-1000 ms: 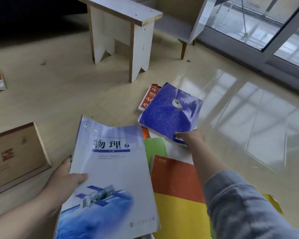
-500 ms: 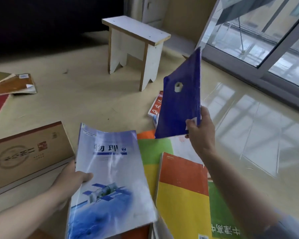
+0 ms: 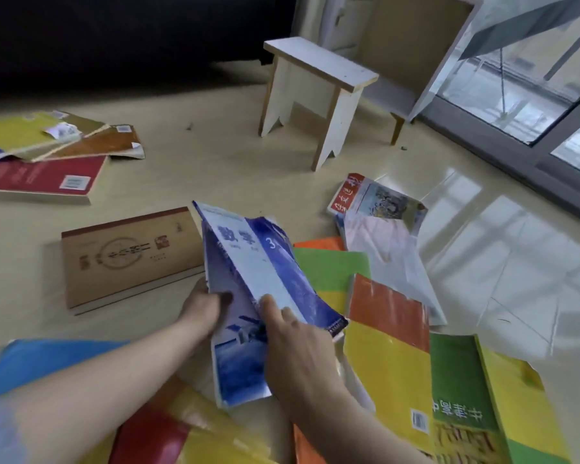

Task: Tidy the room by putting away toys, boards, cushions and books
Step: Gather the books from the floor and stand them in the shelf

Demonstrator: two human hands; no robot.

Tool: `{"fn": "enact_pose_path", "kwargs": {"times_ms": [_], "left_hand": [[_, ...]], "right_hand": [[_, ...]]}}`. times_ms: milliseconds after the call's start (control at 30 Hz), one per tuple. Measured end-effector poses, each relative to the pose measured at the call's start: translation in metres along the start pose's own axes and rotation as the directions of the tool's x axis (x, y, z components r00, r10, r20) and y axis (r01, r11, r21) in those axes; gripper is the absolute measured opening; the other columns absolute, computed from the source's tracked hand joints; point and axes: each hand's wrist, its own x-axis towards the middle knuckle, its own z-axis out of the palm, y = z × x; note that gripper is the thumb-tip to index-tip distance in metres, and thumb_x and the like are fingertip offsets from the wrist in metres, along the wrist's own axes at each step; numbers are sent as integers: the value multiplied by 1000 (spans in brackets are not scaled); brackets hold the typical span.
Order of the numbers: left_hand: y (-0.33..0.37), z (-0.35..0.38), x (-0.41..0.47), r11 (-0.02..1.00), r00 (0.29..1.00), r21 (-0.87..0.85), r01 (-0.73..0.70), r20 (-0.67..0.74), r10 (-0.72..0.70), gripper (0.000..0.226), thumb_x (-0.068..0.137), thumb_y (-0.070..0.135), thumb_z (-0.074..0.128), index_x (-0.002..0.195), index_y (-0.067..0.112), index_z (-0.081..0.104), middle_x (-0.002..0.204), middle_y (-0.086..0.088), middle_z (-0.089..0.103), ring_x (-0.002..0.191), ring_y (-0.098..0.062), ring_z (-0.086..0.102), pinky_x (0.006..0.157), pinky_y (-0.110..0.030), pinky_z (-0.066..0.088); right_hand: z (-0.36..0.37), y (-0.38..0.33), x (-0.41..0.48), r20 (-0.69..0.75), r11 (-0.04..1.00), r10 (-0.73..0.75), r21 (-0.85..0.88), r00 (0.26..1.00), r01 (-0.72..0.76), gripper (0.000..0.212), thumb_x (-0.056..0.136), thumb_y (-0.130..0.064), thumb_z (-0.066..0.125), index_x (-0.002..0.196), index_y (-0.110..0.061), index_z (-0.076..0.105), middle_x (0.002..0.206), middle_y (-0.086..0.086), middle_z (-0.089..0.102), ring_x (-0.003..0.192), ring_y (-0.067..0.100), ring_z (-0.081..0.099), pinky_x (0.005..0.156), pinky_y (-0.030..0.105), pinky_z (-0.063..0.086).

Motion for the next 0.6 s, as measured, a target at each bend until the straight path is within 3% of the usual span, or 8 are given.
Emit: {"fn": "enact_pose_path", "kwargs": {"times_ms": [67, 200, 300, 400, 467, 533, 600], "left_hand": [[1, -2, -4, 998, 1000, -70, 8, -19, -9, 28, 95, 34, 47, 106, 14, 62, 103, -10, 67, 94, -31, 63, 92, -47, 50], [-12, -8, -5, 976, 992, -177, 123, 10, -124, 53, 98, 56, 24, 110, 18, 59, 109, -10, 62, 104, -28, 58, 98, -40, 43], [-16, -11, 2, 982, 995, -169, 91, 65, -81, 66, 86, 76, 20, 101, 28, 64, 113, -6, 66, 109, -28, 59, 104, -48, 40], [-17, -11, 7, 985, 995, -163, 58, 94, -43, 74, 81, 81, 18, 103, 30, 67, 103, 0, 71, 99, -21, 65, 93, -40, 47], [-19, -14, 8, 986, 991, -157, 56, 132, -35, 73, 80, 81, 23, 110, 30, 65, 107, 3, 70, 99, -19, 65, 88, -37, 47], [-23, -16, 13, 991, 990, -117, 64, 132, -49, 67, 84, 75, 30, 122, 29, 60, 117, 2, 66, 106, -22, 63, 91, -38, 45], [-28, -18, 18, 990, 994, -118, 74, 87, -64, 57, 92, 62, 36, 130, 23, 55, 126, 1, 61, 113, -23, 58, 95, -38, 42]], "right_hand": [[10, -11, 2, 94, 999, 40, 24, 995, -42, 43, 86, -2, 43, 124, -18, 32, 106, 12, 62, 83, 36, 57, 47, 32, 20], [26, -8, 7, 172, 972, 127, 174, 977, -157, 15, 89, -6, 40, 97, -18, 38, 92, 14, 57, 76, 32, 47, 52, 31, 32], [34, -6, 6, 181, 967, 67, 232, 981, -108, 19, 93, -15, 40, 106, -12, 53, 105, 13, 64, 89, 33, 59, 71, 34, 48], [33, -7, 0, 298, 941, -50, 334, 953, -55, 30, 93, -31, 45, 111, -15, 62, 109, 8, 67, 94, 26, 62, 79, 31, 53], [25, -3, 0, 402, 880, -109, 464, 909, -100, 28, 92, -38, 47, 92, -19, 67, 97, 5, 68, 86, 22, 62, 76, 29, 51], [14, 18, 10, 320, 875, -76, 476, 944, -92, 36, 94, -33, 46, 69, -10, 56, 76, 13, 59, 68, 23, 52, 65, 34, 46], [9, 56, 28, 124, 881, 56, 461, 991, -107, 31, 95, -26, 48, 78, -7, 65, 81, 11, 66, 71, 20, 57, 69, 37, 52]]}}
